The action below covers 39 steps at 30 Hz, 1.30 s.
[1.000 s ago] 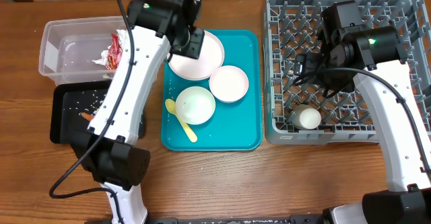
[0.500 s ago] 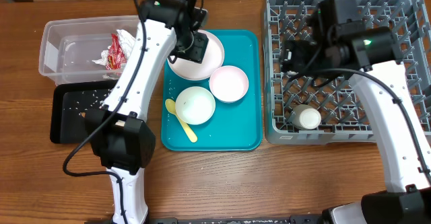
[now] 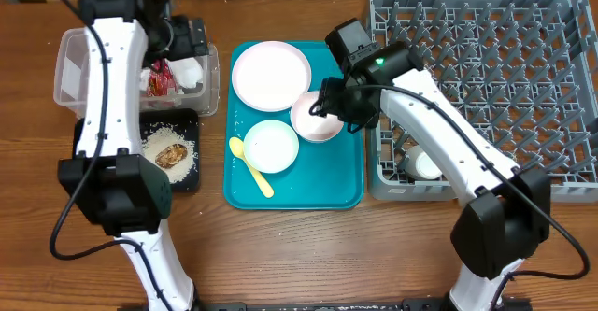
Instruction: Sort waste into correct bins and load items into the dishwasher
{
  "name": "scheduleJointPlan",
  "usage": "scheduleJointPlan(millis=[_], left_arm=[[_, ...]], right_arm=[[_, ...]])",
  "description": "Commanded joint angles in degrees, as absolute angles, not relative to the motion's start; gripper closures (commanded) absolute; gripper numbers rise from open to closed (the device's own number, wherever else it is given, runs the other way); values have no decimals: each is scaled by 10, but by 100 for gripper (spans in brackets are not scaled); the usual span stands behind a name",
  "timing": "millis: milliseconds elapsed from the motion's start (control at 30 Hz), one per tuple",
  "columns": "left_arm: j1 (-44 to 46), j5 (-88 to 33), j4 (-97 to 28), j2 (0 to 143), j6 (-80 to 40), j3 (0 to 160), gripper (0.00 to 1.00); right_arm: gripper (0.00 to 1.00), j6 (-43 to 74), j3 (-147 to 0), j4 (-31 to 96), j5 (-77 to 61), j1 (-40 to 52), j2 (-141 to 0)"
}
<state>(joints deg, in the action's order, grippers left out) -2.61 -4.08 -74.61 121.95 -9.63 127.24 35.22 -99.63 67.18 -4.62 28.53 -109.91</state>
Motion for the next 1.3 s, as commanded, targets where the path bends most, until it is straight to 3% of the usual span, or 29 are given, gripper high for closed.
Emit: scheduleJointPlan(millis=[0, 233, 467, 600, 833, 900, 1267], left_arm=[[-41, -45, -747, 1201, -110, 1286, 0], [-41, -45, -747, 1201, -110, 1286, 0], [-41, -45, -747, 1201, -110, 1286, 0], [-41, -45, -747, 1201, -110, 1286, 0], [-41, -45, -747, 1201, -110, 1286, 0], [-41, -45, -747, 1201, -110, 1286, 0], [-41, -45, -747, 1201, -110, 1286, 0]], right_arm=[[38, 423, -974, 647, 12, 284, -1124], [57, 422, -935, 589, 7, 284, -1160], [58, 422, -908, 557, -3, 284, -1184], [71, 422, -891, 535, 0, 284, -1190], [85, 420, -856, 498, 0, 283, -1191], [96, 420, -854, 497, 9, 283, -1191], [96, 364, -949, 550, 40, 241, -1123]])
